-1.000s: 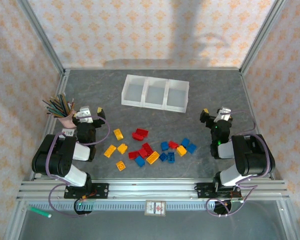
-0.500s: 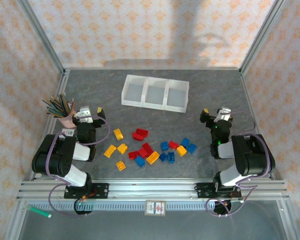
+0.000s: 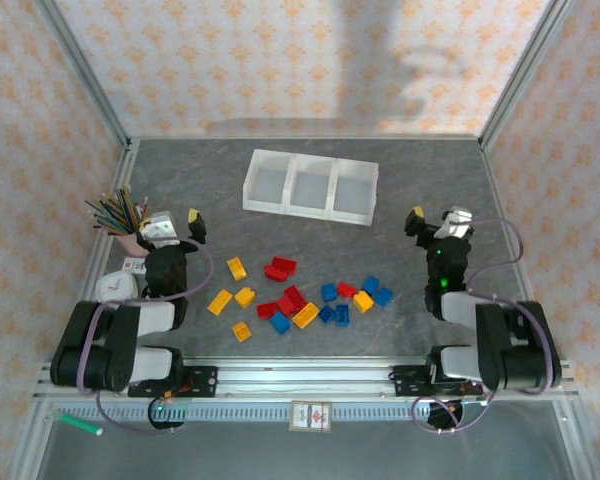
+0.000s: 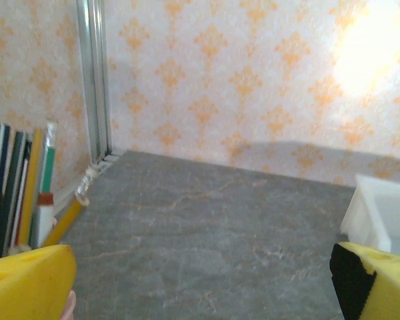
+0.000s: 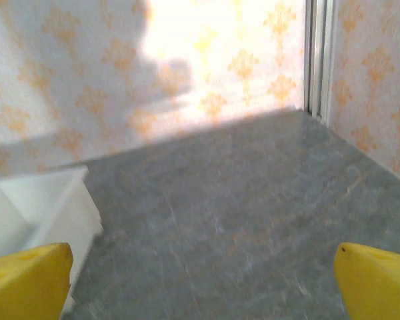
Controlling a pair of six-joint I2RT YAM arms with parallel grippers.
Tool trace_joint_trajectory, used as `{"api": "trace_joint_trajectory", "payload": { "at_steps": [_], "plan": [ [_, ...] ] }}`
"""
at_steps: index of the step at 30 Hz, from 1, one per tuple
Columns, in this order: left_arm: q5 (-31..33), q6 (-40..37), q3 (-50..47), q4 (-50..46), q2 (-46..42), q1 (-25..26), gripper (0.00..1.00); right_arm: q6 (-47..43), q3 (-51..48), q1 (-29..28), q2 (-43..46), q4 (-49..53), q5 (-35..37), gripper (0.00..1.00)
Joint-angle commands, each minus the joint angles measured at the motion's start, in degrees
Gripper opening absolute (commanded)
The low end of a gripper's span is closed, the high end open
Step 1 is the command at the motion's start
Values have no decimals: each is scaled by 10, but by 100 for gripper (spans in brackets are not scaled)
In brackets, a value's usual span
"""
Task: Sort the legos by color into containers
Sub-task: Pick up the lego from the center of the table.
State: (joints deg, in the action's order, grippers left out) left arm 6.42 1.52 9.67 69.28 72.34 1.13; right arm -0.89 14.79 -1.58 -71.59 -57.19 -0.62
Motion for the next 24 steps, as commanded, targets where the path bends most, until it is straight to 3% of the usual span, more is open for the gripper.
{"api": "trace_joint_trajectory", "payload": {
  "at_steps": [1,5,8,13,19,24],
  "plan": [
    [5,50,33,-114,-68,2,100,70,43,-3,66,108,11,100],
    [41,189,61,-220,-140,2,100,212,91,-3,109,276,39,100],
    [58,260,55,-236,-156,1,100,230,109,-3,103,325,-1,100],
    [-9,298,151,-475,-161,1,99,239,168,-10,71,422,-63,100],
    [-107,318,232,-720,-144,13,99,232,235,-84,20,524,-76,100],
    [-100,336,248,-817,-140,88,99,238,280,-177,-19,576,-76,100]
  ]
}}
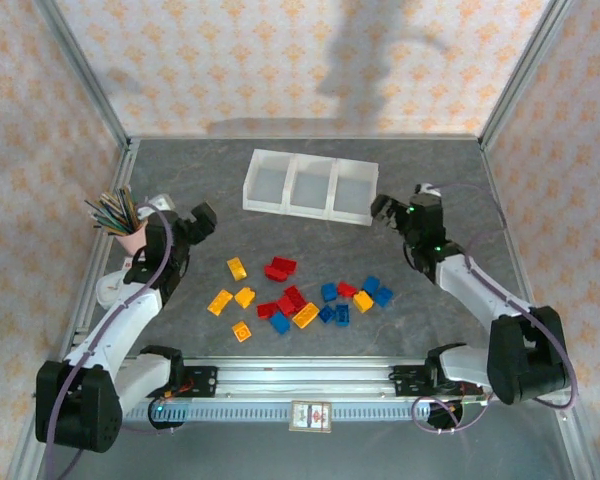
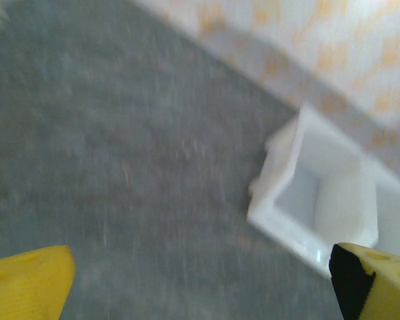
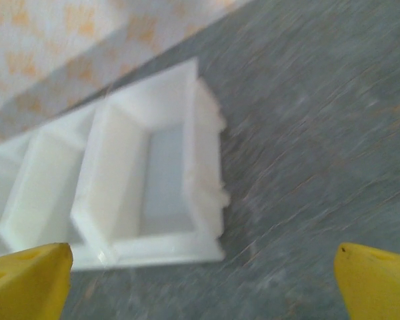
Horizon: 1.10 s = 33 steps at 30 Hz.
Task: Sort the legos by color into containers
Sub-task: Pick up the lego from the center of the table.
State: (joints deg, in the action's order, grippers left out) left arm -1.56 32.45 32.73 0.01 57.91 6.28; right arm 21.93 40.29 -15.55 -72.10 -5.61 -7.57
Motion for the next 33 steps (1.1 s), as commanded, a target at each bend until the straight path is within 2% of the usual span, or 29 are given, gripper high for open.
{"api": "trace_joint_trajectory", "payload": {
  "at_steps": [1,4,8,14,17,26,33],
  "plan": [
    [-15,29,21,-138,11,53,99,13,32,-55,-21,66,-5,100],
    [12,38,42,-194,48,100,98,28,48,-107,-45,77,-1,100],
    [38,43,59,-220,97,150,96,45,68,-173,-80,88,4,100],
    [35,52,69,-211,170,186,88,52,96,-241,-128,102,1,100],
    [62,51,87,-216,214,206,86,51,103,-258,-144,103,-1,100],
    [74,63,94,-168,294,206,73,28,133,-264,-181,109,-7,100],
    [80,75,92,-131,310,207,55,18,140,-264,-194,112,-6,100]
  ]
}}
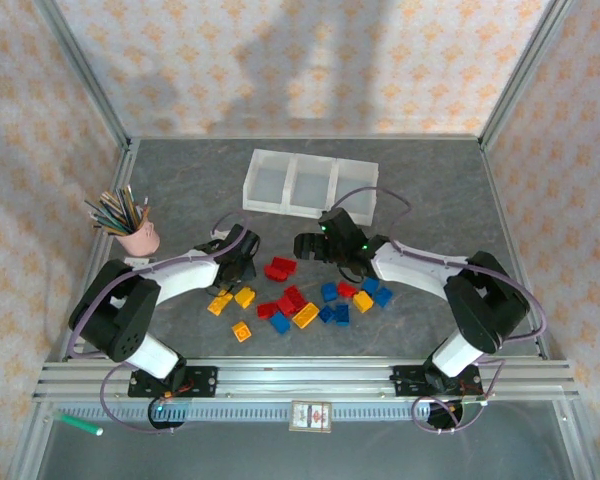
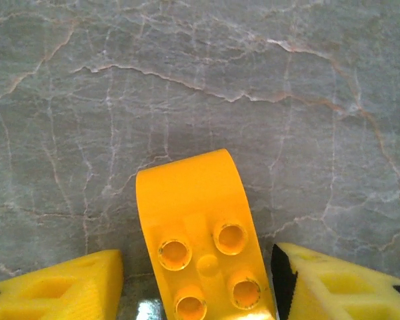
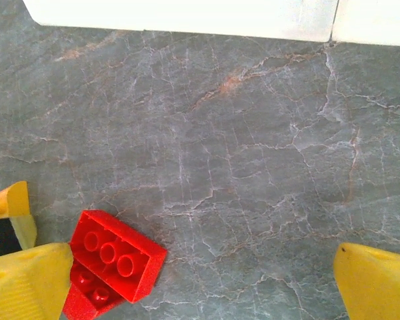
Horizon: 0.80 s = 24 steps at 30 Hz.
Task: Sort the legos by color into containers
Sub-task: Pick up the lego from the center of the table.
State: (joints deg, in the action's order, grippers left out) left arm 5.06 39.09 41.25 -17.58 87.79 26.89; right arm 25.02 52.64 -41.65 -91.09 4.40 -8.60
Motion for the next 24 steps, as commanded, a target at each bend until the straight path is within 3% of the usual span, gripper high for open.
{"api": "trace_joint_trajectory", "payload": {
  "at_steps": [1,10,18,24],
  "plan": [
    [16,9,7,47,11,1,52,-15,16,-3,-3,12,7,100],
    [12,-4,3,73,-32,0,24,-21,22,-3,5,12,10,100],
    [43,-31,44,84,-77,1,12,-5,18,9,29,5,14,100],
    [58,-68,122,101,-52,-3,9,0,23,37,34,-4,3,100]
  ]
}}
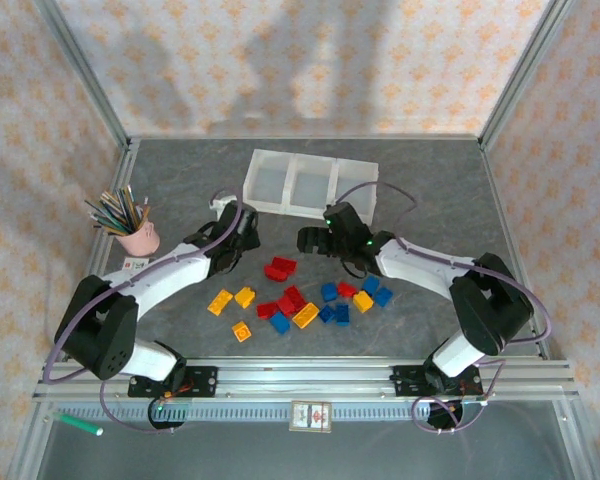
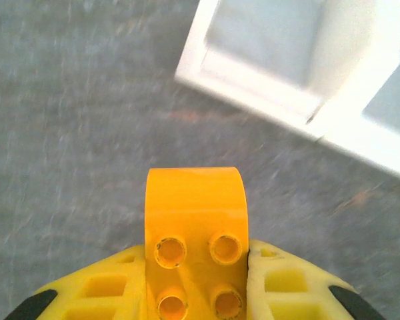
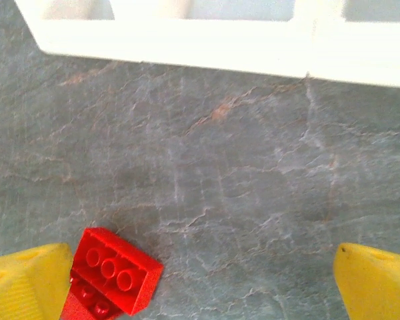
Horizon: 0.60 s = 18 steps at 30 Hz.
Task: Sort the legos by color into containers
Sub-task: Pick up the lego from the center of the table, then place the lego at the center of the table.
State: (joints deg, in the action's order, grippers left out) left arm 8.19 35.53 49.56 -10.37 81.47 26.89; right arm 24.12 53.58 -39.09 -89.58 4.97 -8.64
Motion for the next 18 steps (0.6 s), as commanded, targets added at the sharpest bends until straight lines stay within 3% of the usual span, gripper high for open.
{"api": "trace_joint_trajectory", "payload": {
  "at_steps": [1,18],
  "plan": [
    [26,-35,52,35,21,-5,9,10,13,17,19,-15,2,100],
    [-31,-97,280,109,242,-60,8,-8,47,72,-15,-73,-32,100]
  ]
}}
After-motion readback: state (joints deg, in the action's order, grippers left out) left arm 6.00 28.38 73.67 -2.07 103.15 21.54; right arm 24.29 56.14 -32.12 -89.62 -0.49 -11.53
